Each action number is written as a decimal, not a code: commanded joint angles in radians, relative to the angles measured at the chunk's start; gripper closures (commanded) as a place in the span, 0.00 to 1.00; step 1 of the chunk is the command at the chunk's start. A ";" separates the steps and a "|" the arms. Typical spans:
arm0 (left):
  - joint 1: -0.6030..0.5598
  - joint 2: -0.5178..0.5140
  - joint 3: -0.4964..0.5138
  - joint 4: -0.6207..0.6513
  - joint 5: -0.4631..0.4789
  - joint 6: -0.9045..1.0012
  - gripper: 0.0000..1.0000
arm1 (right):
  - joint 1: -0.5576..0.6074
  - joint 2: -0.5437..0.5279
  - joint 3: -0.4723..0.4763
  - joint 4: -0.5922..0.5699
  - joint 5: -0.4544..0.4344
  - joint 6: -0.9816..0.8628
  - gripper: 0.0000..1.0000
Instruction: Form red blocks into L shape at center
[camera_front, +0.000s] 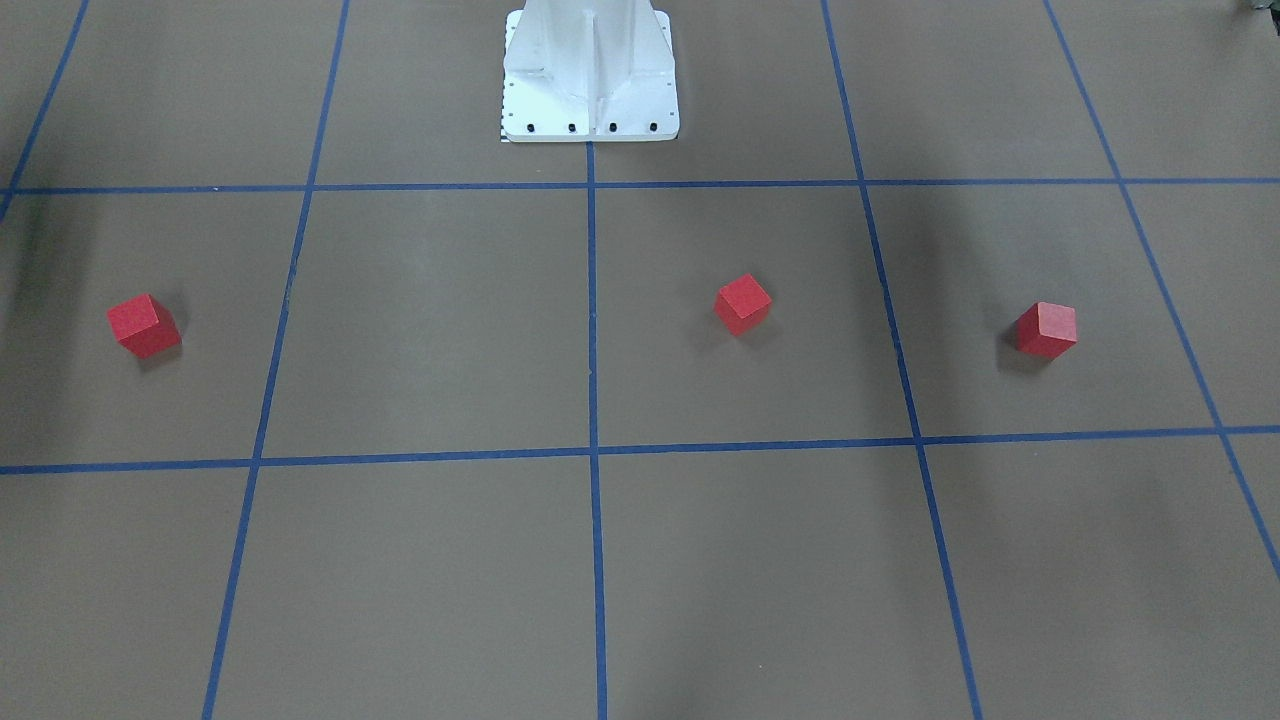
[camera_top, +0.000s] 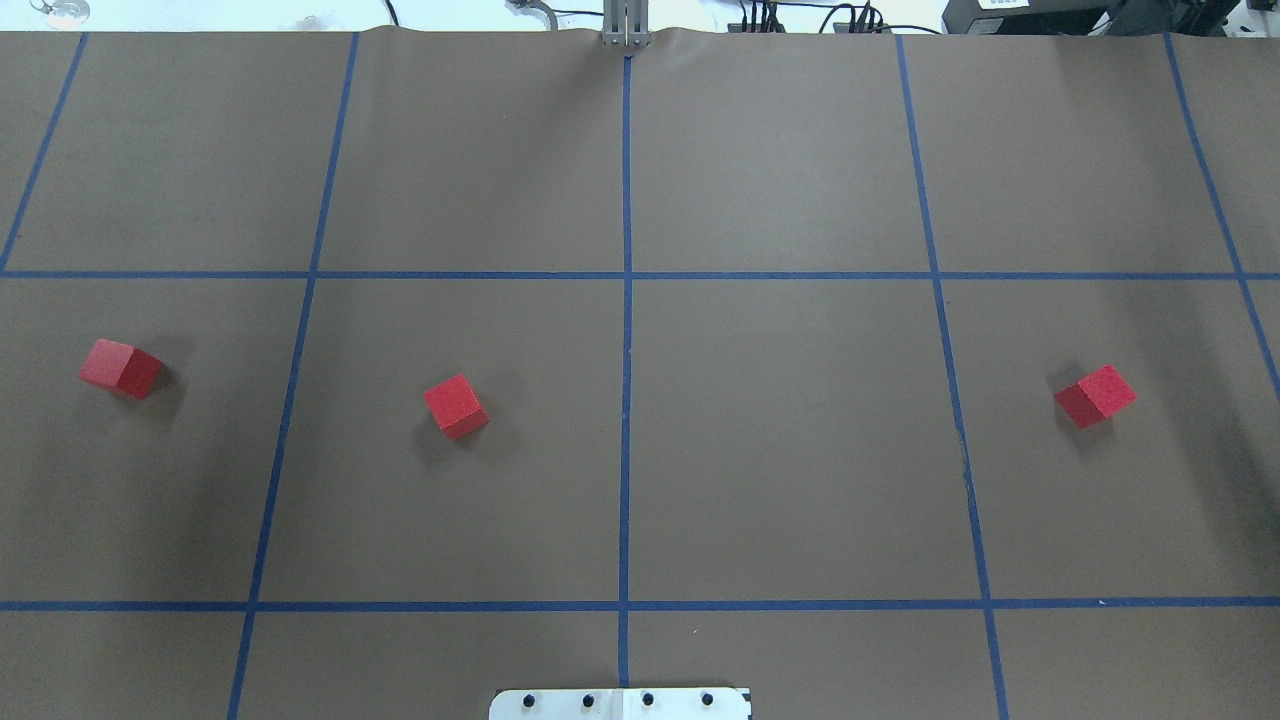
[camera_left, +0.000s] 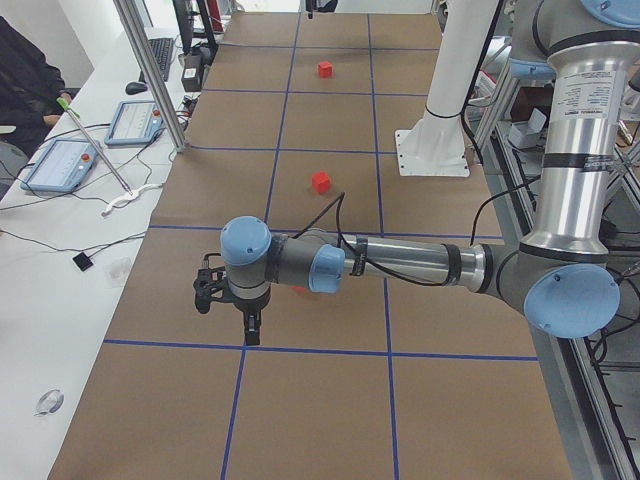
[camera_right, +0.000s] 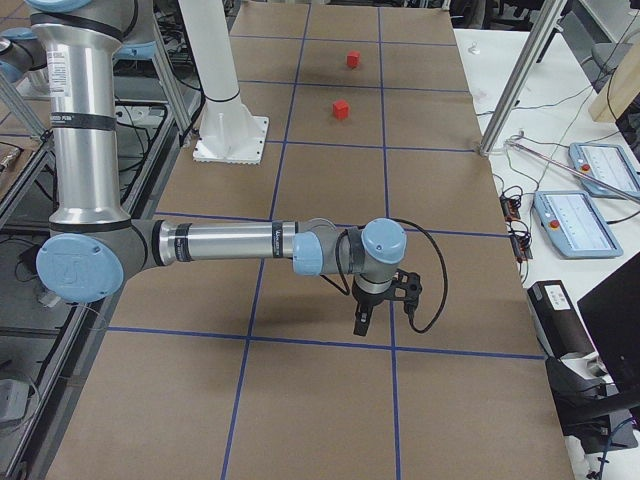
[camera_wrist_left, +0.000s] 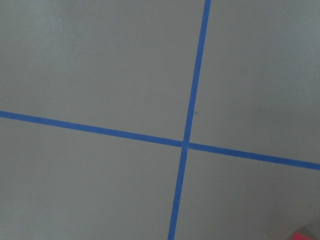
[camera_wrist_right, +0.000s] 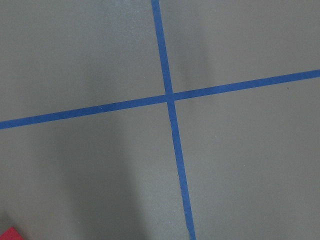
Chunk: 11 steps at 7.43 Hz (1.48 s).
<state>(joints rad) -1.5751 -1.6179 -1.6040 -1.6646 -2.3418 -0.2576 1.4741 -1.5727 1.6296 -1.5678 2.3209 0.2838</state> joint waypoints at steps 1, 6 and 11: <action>0.000 0.009 -0.022 -0.003 -0.004 0.001 0.00 | 0.000 0.003 -0.002 0.000 0.000 0.000 0.00; 0.001 0.029 -0.033 -0.006 -0.008 0.001 0.00 | 0.000 0.005 0.010 0.002 0.003 0.000 0.00; 0.003 0.029 -0.036 -0.006 -0.008 -0.002 0.00 | -0.087 0.069 0.021 0.035 0.035 -0.002 0.00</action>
<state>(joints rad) -1.5729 -1.5893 -1.6392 -1.6705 -2.3506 -0.2590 1.4036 -1.5092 1.6393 -1.5574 2.3516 0.2817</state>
